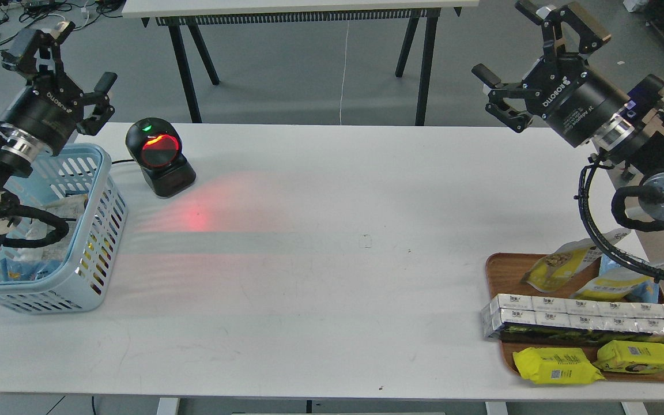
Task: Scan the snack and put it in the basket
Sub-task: 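Move the right gripper down toward the yellow snack packet on the tray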
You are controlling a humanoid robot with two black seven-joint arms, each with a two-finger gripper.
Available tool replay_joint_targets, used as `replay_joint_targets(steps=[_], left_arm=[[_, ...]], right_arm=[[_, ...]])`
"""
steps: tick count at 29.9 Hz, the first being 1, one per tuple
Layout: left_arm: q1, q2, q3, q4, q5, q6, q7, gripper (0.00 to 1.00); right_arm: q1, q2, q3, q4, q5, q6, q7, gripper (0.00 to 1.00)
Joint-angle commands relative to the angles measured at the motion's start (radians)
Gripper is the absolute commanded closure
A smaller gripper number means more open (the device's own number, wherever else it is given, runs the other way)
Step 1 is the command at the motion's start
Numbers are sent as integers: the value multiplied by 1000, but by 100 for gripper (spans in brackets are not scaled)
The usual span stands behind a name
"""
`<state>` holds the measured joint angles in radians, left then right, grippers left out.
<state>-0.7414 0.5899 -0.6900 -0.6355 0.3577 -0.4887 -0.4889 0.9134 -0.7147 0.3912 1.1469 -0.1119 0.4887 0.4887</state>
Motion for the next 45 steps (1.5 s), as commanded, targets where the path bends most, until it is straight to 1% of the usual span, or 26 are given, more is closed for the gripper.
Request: replay_joint_targets(steps=[1, 3, 7, 9, 11, 17, 19, 22, 25, 30, 33, 40, 45], left_arm=[[8, 1, -8, -33, 1, 0, 0, 0], [10, 7, -14, -67, 1, 0, 0, 0], [-13, 16, -17, -75, -2, 0, 0, 0], [-33, 16, -23, -76, -17, 0, 0, 0], [-46, 16, -45, -88, -32, 0, 0, 0], [-62, -7, -56, -115, -34, 0, 0, 0], [-87, -18, -49, -115, -34, 0, 0, 0], [-116, -25, -39, -115, -32, 0, 0, 0], [-121, -22, -37, -115, -29, 0, 0, 0], [-115, -19, -37, -115, -25, 0, 0, 0], [-110, -19, -37, -115, -25, 0, 0, 0], [-105, -25, -37, -115, -23, 0, 0, 0], [-107, -25, -37, -115, -23, 0, 0, 0]], right_arm=[[-4, 0, -5, 14, 0, 0, 0, 2], [-5, 0, -5, 17, 0, 0, 0, 2], [-2, -18, -17, 45, -12, 0, 0, 2], [15, -69, -55, 103, -40, 0, 0, 1], [71, -164, -119, 140, -93, 0, 0, 1], [372, -325, -438, 217, -368, 0, 0, 1], [456, -377, -506, 261, -475, 0, 0, 1], [542, -431, -554, 324, -709, 0, 0, 1], [568, -456, -555, 369, -1016, 0, 0, 1], [565, -471, -554, 381, -1496, 0, 0, 1], [570, -477, -551, 381, -1717, 0, 0, 1], [570, -485, -549, 382, -1923, 0, 0, 1], [568, -508, -552, 402, -1973, 0, 0, 1]])
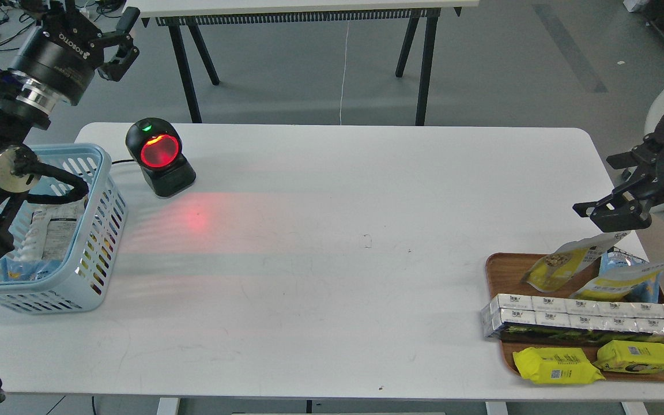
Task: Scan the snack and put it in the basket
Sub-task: 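Move the right gripper down toward the yellow snack packet on the tray, then grasp the yellow snack packet on the tray with the right gripper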
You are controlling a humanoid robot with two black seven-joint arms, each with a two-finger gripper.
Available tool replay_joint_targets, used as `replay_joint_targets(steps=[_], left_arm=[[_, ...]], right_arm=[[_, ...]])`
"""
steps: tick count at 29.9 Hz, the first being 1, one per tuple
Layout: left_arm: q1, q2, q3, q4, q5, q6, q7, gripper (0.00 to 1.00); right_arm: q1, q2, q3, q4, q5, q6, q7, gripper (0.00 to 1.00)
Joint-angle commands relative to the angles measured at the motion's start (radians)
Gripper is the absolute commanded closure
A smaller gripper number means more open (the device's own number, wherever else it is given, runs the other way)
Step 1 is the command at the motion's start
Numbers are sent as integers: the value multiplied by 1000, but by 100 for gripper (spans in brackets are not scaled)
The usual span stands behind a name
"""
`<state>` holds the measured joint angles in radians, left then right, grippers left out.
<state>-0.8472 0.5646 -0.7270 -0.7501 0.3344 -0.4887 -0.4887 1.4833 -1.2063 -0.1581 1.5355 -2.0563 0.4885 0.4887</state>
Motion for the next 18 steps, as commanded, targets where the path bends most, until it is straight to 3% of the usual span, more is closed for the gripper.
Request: replay_joint_targets(steps=[1, 6, 18], left_arm=[[-1, 0, 0, 1, 0, 0, 0, 0], [-4, 0, 20, 1, 2, 0, 0, 0], [-4, -9, 21, 1, 2, 0, 0, 0]], right_arm=[[-2, -21, -3, 26, -36, 0, 0, 1], [-11, -47, -4, 95, -108, 0, 0, 1], [-86, -25, -6, 94, -125, 0, 0, 1]])
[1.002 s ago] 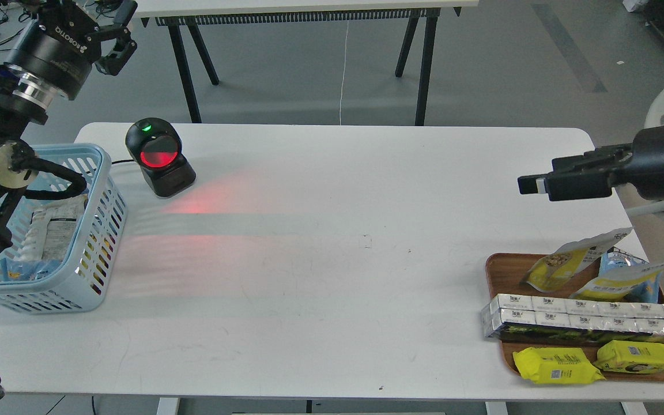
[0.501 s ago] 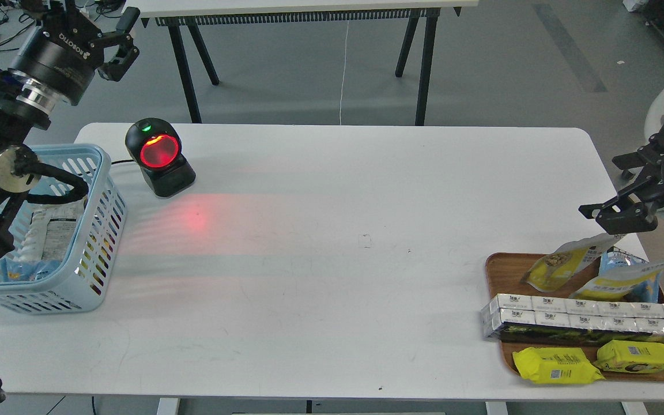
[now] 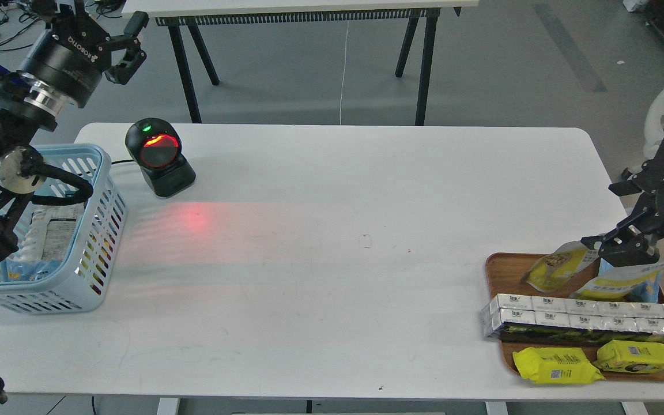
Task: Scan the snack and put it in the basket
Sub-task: 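Grasp the yellow snack packet on the tray with the right gripper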
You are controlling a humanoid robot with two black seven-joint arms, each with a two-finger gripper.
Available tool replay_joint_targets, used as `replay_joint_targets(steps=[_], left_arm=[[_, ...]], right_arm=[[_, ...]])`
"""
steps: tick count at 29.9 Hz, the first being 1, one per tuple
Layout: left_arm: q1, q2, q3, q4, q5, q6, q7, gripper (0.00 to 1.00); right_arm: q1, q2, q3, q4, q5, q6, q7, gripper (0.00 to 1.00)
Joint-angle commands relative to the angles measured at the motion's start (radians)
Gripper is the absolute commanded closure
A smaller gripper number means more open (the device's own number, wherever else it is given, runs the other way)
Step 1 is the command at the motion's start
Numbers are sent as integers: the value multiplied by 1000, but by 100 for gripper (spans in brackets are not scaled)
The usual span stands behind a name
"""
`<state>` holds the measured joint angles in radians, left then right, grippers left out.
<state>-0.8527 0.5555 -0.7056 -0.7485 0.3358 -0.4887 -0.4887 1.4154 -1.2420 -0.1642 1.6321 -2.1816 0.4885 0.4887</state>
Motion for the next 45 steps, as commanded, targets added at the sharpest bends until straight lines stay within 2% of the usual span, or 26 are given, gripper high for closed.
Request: replay_joint_targets(steps=[1, 13, 19, 23, 26, 29, 33, 36, 39, 43, 45], left_arm=[[3, 0, 0, 1, 0, 0, 0, 0], [6, 0, 0, 9, 2, 0, 0, 0], [6, 4, 0, 12, 2, 0, 0, 0], [7, 11, 0, 14, 2, 0, 0, 0], [7, 12, 0, 17, 2, 0, 0, 0], [9, 9, 0, 24, 2, 0, 0, 0], [9, 6, 0, 29, 2, 0, 0, 0], [9, 6, 0, 29, 2, 0, 0, 0], [9, 6, 0, 29, 2, 0, 0, 0], [9, 4, 0, 29, 2, 0, 0, 0], [9, 4, 0, 29, 2, 0, 0, 0]], right_arm=[[-21, 16, 0, -3, 0, 0, 0, 1], [-65, 91, -5, -73, 0, 0, 0, 1], [-104, 217, -5, -179, 0, 0, 0, 2], [-113, 259, -5, -230, 0, 0, 0, 6], [-115, 283, -3, -232, 0, 0, 0, 16], [-115, 283, -3, -229, 0, 0, 0, 43], [-118, 280, -5, -224, 0, 0, 0, 63], [-124, 276, -5, -219, 0, 0, 0, 68], [-125, 274, -2, -219, 0, 0, 0, 84], [-125, 276, 2, -219, 0, 0, 0, 99], [-125, 277, 2, -219, 0, 0, 0, 100]])
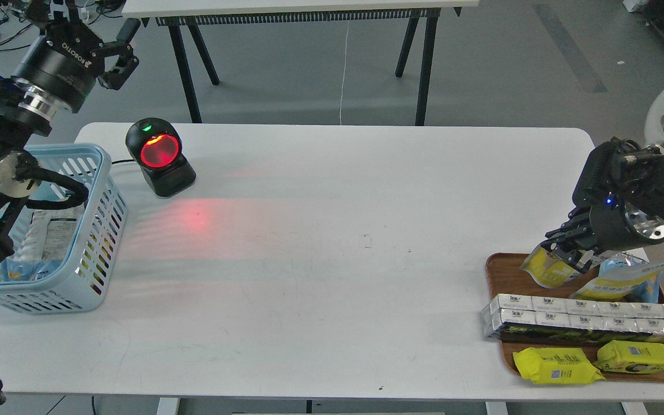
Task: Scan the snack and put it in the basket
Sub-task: 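Grasp the yellow snack packet on the tray with the right gripper, then carry the packet toward the table center and lower it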
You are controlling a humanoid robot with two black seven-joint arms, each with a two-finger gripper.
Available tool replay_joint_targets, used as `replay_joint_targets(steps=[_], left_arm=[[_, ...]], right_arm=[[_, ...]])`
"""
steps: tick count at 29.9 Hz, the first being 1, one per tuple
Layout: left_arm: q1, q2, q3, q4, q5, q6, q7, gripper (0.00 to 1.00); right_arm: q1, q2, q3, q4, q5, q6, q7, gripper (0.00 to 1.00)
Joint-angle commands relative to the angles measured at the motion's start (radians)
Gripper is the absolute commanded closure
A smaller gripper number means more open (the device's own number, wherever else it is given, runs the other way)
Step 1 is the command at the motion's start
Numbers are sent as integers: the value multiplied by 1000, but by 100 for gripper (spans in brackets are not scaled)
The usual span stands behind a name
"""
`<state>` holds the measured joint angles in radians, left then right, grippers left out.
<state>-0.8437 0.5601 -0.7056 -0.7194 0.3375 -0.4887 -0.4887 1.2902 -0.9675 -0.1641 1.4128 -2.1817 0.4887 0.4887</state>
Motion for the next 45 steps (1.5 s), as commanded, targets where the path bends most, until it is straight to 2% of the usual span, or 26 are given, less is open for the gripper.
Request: replay_joint_targets(steps=[1, 15, 20, 28, 38, 45], left_arm=[[0, 0, 0, 0, 0, 0, 0, 0], [0, -3, 0, 1, 0, 0, 0, 0], [-1, -2, 0, 1, 0, 0, 0, 0], [-3, 4, 6, 0, 0, 0, 0, 0], [-15, 6, 6, 0, -2, 0, 0, 0], [-17, 4, 6, 0, 0, 0, 0, 0]], right_arm=[[0, 3, 2, 0, 0, 0, 0, 100], [18, 7, 100, 23, 0, 0, 0, 100], [92, 39, 117, 28, 0, 0, 0, 100], [109, 301, 169, -12, 0, 0, 0, 100], [139, 703, 163, -216, 0, 0, 0, 100], [124, 892, 161, -334, 0, 0, 0, 100]])
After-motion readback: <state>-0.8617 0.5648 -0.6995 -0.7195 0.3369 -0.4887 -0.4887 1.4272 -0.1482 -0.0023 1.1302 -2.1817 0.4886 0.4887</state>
